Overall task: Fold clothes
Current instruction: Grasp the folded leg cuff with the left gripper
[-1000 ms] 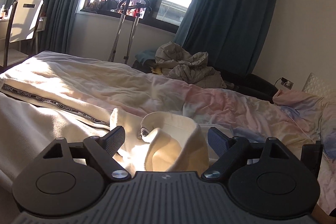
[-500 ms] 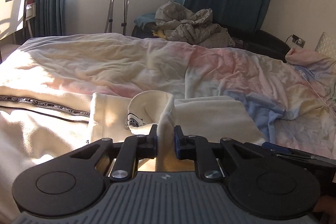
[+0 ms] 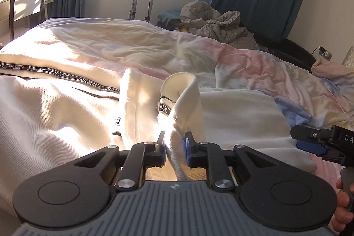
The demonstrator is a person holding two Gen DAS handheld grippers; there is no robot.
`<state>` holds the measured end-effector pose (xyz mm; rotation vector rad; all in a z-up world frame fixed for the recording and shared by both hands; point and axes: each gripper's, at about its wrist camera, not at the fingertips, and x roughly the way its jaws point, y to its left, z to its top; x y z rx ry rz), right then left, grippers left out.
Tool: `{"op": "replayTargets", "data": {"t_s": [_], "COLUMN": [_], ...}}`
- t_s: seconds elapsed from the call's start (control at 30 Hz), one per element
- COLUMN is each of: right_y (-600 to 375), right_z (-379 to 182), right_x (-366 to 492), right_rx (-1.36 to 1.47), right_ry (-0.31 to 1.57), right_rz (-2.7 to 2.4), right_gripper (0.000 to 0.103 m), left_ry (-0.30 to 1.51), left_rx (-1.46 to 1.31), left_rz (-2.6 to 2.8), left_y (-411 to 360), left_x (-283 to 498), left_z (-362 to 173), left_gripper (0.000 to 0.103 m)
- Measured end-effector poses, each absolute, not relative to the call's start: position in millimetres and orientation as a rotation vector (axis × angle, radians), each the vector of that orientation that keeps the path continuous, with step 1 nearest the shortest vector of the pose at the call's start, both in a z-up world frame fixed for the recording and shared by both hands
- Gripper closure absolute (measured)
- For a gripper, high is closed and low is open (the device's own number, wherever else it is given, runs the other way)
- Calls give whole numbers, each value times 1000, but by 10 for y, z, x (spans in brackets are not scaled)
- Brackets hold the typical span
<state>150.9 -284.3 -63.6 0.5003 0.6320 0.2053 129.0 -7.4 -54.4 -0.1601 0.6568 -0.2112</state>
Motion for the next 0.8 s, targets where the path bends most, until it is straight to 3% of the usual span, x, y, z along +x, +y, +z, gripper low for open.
{"op": "replayTargets", "data": {"t_s": [0.23,0.53,0.63,0.8], "right_y": [-3062,-3216,-3210,-3162], "right_z": [-629,-1086,-953,-487], "right_x": [1560,1859,1840,1624], "right_rx": [564,761,828,907], "right_ry": [697,832,778,532], "right_rz": [136,169,219,468], "right_gripper": [23,16,16,17], "left_ry": [652,670,672,689], "left_rx": [-176,-209,-227,-279], "left_rz": [-230,-267,-262,-251], "left_y": [-33,35,60,137], "left_x": [1295,1347,1345,1374], "left_z": [-611,-636,-651,-699], "left_gripper": [83,83,83,83]}}
